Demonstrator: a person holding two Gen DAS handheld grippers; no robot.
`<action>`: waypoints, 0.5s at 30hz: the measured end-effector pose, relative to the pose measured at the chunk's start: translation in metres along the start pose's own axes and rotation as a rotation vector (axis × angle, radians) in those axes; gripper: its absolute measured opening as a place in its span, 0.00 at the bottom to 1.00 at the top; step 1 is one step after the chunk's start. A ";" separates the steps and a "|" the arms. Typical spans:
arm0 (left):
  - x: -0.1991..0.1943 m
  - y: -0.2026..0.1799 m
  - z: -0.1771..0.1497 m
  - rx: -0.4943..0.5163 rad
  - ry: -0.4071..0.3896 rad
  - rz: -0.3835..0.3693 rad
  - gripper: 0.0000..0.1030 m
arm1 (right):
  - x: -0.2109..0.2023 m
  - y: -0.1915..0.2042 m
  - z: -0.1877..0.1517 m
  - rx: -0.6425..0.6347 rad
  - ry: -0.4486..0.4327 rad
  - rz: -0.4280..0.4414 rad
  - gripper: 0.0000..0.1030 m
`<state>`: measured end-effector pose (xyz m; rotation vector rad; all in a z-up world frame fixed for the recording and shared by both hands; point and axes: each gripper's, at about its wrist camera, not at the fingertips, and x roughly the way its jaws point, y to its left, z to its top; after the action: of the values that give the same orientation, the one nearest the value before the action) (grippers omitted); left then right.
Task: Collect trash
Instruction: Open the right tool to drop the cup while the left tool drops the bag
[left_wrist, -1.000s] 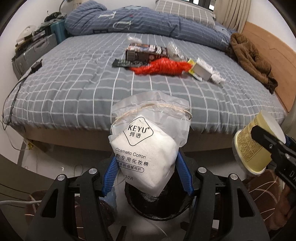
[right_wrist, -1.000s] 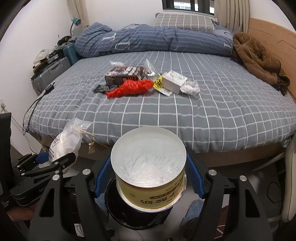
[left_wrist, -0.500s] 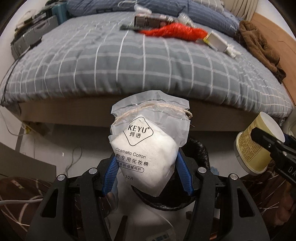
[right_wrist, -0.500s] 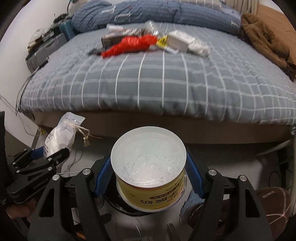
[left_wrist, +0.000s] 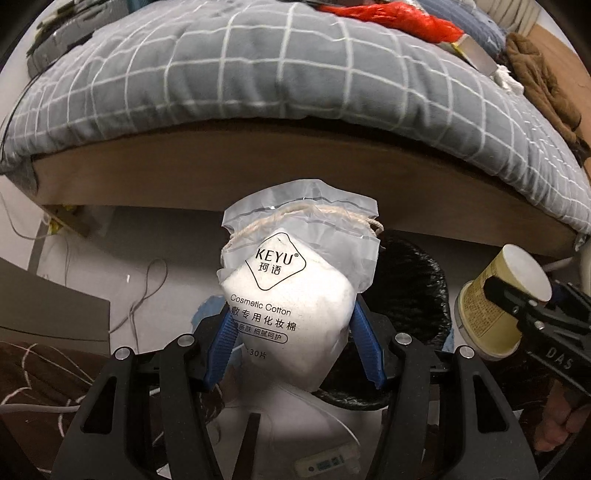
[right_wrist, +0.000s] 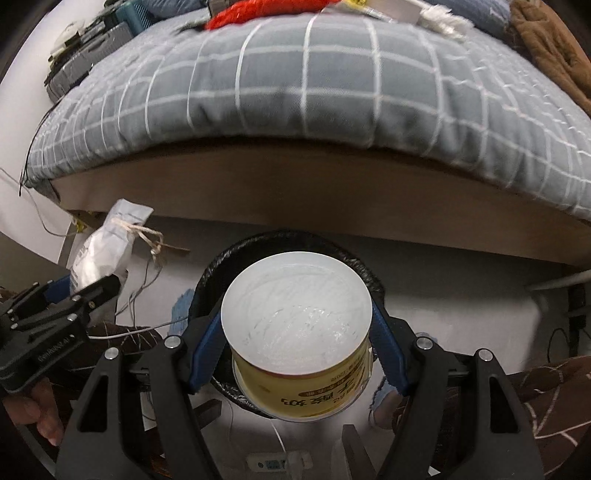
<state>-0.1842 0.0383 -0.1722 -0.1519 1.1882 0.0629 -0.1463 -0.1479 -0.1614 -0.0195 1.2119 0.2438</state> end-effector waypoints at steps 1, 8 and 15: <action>0.001 0.001 -0.001 -0.003 0.002 0.003 0.55 | 0.003 0.002 0.001 -0.003 0.006 0.002 0.66; 0.008 0.007 -0.002 -0.018 0.004 0.009 0.55 | 0.024 0.015 0.007 -0.028 0.023 0.012 0.67; 0.025 -0.003 -0.006 0.010 0.018 -0.007 0.55 | 0.019 0.000 0.011 0.000 0.007 -0.016 0.84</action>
<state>-0.1798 0.0333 -0.1975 -0.1484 1.2058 0.0498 -0.1302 -0.1434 -0.1751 -0.0305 1.2178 0.2300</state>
